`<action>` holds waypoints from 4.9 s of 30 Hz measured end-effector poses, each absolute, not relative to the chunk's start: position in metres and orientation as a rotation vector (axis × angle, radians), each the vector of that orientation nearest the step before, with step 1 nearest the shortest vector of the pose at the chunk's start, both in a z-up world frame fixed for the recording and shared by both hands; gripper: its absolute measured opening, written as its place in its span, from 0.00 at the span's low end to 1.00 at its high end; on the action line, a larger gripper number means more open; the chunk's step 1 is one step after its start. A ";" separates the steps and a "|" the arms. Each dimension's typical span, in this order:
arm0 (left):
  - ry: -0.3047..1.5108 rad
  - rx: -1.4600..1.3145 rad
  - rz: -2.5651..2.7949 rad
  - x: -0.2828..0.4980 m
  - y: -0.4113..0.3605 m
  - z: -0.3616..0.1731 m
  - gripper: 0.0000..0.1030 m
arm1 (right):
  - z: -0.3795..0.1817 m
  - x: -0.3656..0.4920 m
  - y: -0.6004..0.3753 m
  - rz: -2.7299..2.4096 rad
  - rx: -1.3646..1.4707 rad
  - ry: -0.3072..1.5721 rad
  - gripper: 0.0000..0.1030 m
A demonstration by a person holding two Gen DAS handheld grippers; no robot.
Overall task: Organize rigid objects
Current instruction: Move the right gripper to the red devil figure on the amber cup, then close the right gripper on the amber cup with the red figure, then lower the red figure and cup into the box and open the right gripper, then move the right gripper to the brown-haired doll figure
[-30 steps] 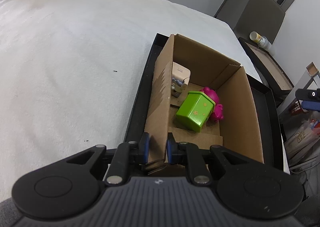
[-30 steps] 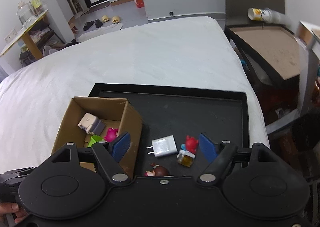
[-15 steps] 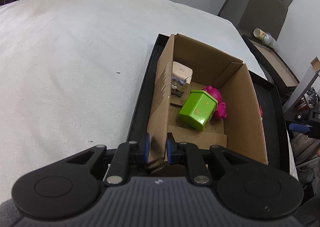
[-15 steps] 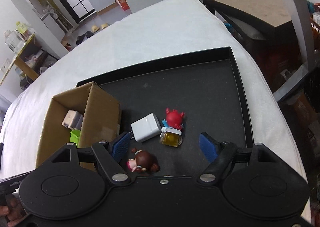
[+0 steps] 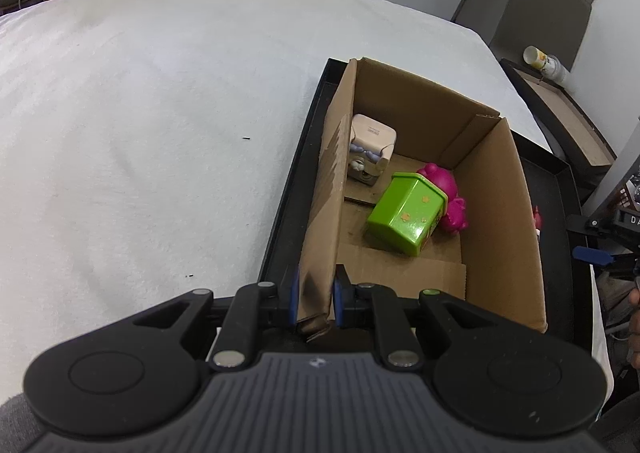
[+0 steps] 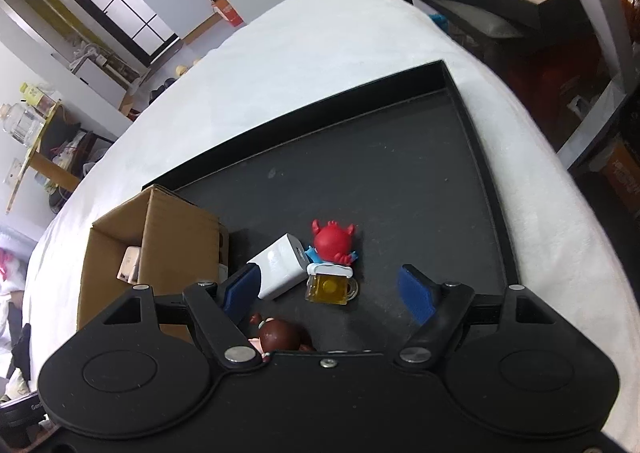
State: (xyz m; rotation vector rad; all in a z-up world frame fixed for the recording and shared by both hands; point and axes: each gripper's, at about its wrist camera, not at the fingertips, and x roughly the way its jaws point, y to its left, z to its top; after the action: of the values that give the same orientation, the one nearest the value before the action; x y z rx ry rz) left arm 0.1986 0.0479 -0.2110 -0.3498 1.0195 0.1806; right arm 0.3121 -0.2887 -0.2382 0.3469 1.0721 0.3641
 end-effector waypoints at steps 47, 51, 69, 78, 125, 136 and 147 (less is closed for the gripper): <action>0.994 -0.371 0.159 0.187 0.052 -0.203 0.15 | -0.245 0.298 -0.282 0.361 0.357 1.181 0.31; 0.993 -0.374 0.151 0.187 0.052 -0.204 0.15 | -0.233 0.296 -0.279 0.370 0.348 1.164 0.31; 0.981 -0.442 0.094 0.185 0.064 -0.212 0.15 | -0.188 0.298 -0.228 0.450 0.257 1.130 0.31; 0.965 -0.472 0.059 0.182 0.071 -0.215 0.15 | -0.171 0.301 -0.188 0.475 0.221 1.099 0.31; 0.959 -0.484 0.051 0.182 0.073 -0.218 0.16 | -0.158 0.314 -0.129 0.507 0.210 1.089 0.33; 0.970 -0.474 0.072 0.185 0.068 -0.217 0.16 | -0.151 0.304 -0.159 0.522 0.193 1.084 0.33; 0.988 -0.441 0.107 0.189 0.061 -0.215 0.15 | -0.156 0.298 -0.190 0.549 0.179 1.102 0.38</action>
State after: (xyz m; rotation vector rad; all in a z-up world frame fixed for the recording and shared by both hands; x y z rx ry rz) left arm 0.1888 0.0612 -0.2150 -0.4407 0.9880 0.1068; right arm 0.2975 -0.1905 -0.1561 0.1787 1.1017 0.5487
